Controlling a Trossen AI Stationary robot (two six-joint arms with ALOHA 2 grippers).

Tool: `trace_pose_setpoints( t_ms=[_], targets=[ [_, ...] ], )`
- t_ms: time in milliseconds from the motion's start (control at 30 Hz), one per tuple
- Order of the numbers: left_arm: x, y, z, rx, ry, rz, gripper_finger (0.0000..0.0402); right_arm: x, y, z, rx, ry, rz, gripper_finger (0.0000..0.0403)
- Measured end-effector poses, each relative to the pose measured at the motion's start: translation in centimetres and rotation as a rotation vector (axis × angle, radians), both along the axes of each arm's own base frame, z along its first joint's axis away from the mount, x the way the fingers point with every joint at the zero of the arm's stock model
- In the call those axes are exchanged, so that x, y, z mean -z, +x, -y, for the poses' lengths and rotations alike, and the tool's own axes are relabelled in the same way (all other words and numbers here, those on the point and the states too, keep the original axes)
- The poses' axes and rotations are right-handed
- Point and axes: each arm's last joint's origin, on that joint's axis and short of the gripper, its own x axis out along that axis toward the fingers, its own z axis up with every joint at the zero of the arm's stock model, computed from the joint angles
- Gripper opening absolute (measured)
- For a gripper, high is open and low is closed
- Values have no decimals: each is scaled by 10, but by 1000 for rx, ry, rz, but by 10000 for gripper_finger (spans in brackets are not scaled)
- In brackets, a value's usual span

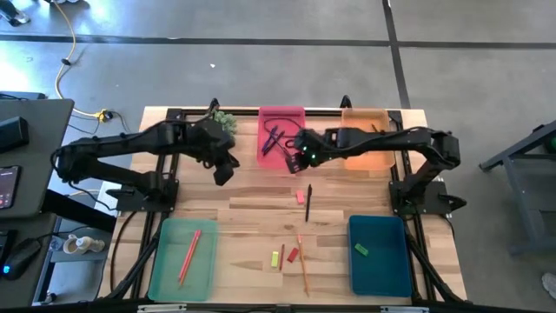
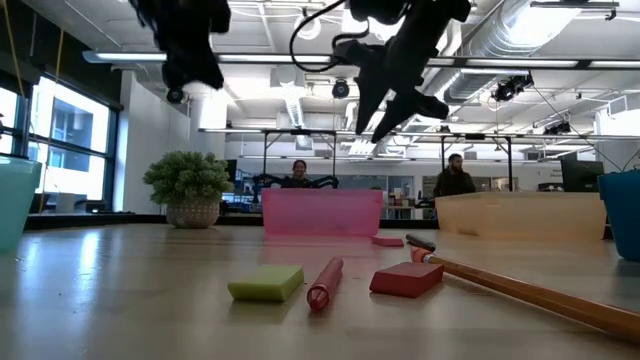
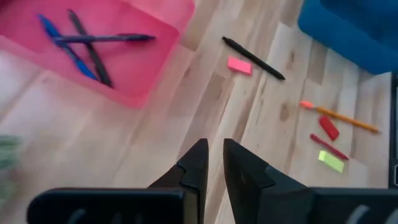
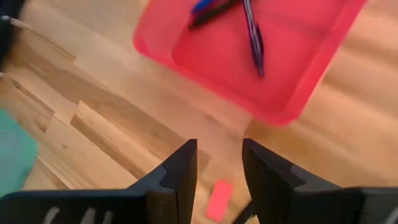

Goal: Sort crayons/erasers/pens/pencils in bins
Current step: Put the black pen into the red bin

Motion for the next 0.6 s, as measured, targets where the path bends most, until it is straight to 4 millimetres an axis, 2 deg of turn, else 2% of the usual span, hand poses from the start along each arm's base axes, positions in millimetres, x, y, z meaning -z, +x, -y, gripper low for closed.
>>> trace_pose_setpoints(
  t_ms=[100,233,600],
  targets=[
    [19,2,-6,29,-26,49,32,9,2,-11,43,44,-39,119],
    [34,6,-10,75,-58,151,22,20,5,-26,86,63,-92,119],
    [34,6,-9,120,-43,196,8,46,10,-56,219,130,-198,119]
  ],
)
